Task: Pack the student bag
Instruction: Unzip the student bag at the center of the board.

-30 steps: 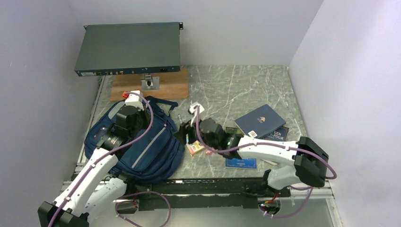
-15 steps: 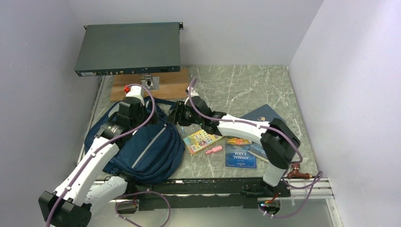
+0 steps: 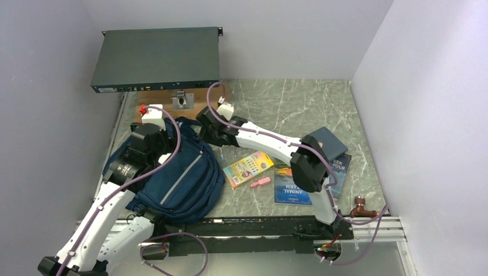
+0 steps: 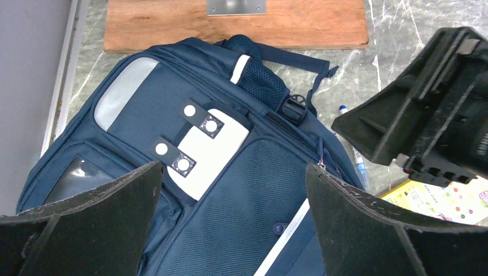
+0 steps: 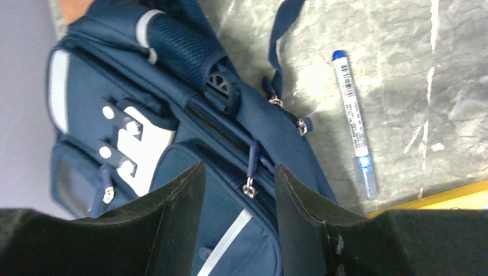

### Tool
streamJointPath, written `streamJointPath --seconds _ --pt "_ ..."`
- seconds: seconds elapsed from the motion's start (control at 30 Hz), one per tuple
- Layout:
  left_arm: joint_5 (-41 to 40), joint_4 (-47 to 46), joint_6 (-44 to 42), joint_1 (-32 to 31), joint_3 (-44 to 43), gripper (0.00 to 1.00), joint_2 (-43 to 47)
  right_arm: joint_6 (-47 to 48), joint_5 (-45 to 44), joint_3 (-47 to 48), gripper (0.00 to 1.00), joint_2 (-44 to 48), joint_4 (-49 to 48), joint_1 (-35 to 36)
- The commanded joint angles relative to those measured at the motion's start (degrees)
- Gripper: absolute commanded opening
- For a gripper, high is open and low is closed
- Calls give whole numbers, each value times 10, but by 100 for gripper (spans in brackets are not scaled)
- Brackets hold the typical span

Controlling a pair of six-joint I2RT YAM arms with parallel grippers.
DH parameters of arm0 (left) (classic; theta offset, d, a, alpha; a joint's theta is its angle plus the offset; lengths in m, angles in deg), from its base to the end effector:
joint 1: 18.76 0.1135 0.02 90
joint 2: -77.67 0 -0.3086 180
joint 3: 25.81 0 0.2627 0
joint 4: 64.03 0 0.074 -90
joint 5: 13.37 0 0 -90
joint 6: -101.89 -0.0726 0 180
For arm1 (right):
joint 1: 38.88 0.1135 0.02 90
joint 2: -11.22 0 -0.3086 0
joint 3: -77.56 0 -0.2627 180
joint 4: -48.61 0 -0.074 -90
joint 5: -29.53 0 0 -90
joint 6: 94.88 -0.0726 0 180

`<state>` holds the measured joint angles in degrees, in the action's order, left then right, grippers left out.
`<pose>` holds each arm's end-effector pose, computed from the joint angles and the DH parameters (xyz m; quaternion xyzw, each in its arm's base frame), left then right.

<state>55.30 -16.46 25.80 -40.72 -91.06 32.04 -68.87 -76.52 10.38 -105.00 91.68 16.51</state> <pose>0.1738 -0.0416 0.3559 -0.0360 0.8468 -0.0051 0.5307 0.3105 0.4146 0.2705 0.1206 0.9131 0.2515 0.2972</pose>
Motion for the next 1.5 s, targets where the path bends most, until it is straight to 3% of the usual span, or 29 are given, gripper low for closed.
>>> streamJointPath --seconds 0.0,0.27,0.4,0.63,0.87,1.1,1.23,1.47 --pt "-12 -14 -18 -1 5 100 12 0 -80 79 50 -42 108 20" --pt "-21 -15 -22 0 10 100 35 27 -126 185 48 -126 152 55" --pt "-18 -15 -22 -1 12 100 37 39 -141 206 39 -153 162 63" --pt "-7 -17 -19 0 13 100 29 44 -171 210 31 -160 179 76" --pt "46 29 75 0 9 100 -5 40 -153 167 24 -137 140 76" --pt "-3 103 176 0 34 100 -40 19 -135 107 8 -102 94 75" --pt "9 75 214 0 74 100 -44 11 -147 64 0 -66 69 75" --pt "31 12 295 16 112 99 -96 31 -144 -66 0 29 -11 75"
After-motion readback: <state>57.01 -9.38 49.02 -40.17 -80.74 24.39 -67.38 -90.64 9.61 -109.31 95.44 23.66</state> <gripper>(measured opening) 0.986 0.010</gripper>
